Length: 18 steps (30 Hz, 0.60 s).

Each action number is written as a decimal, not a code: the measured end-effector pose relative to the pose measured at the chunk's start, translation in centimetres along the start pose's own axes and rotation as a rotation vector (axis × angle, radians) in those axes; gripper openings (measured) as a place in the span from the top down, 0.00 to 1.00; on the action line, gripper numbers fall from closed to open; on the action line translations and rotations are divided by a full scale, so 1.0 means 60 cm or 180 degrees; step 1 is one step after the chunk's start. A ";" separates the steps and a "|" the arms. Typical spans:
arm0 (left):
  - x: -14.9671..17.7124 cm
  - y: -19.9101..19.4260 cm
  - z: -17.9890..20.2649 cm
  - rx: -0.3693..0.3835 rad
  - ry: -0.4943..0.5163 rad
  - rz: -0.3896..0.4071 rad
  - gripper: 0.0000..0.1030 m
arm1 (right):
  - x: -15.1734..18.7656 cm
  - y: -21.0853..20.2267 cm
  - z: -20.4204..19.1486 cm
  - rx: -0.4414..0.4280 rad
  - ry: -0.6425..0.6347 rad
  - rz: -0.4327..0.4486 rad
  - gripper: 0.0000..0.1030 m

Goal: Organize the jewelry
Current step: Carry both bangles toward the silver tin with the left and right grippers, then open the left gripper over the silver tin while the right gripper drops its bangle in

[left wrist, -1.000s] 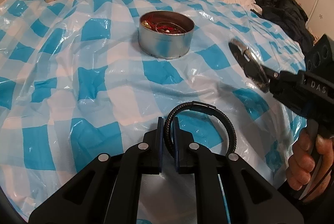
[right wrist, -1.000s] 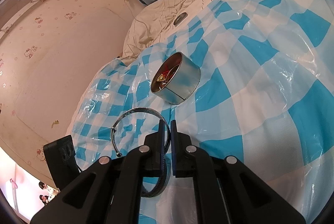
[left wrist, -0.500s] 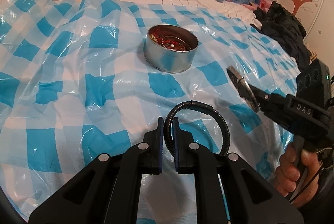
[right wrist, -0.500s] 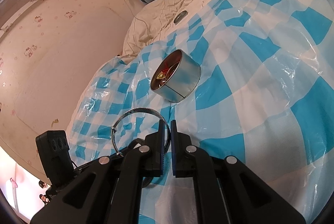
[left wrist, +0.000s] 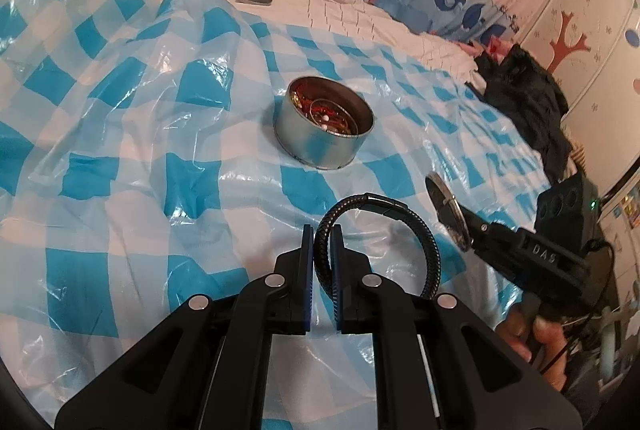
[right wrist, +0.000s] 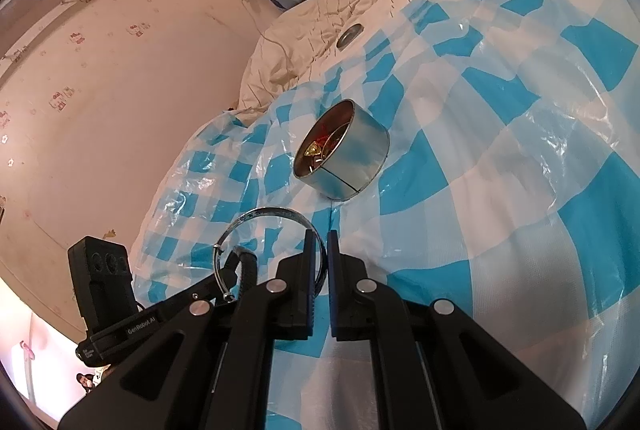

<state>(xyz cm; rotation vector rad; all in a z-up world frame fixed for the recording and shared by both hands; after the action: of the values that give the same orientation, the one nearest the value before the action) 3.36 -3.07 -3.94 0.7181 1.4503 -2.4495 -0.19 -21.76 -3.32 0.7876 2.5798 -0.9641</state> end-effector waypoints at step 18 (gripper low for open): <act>-0.213 0.147 -0.032 -0.0283 -0.0237 -0.0088 0.89 | -0.150 0.037 -0.037 0.0709 -0.0613 0.0192 0.94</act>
<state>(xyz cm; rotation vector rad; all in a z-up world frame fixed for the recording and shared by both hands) 18.56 -6.63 -5.01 0.5862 1.5397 -2.3876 8.24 -22.42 1.05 0.7802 2.2998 -1.2583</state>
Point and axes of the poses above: each gripper's, at about its wrist camera, not at the fingertips, and y roughly the way its jaws point, z to its right, x to its underside, the point moved 7 cm from there along y, roughly the way its jaws point, and after that the axes turned 7 degrees about -z, right-handed, at the moved point
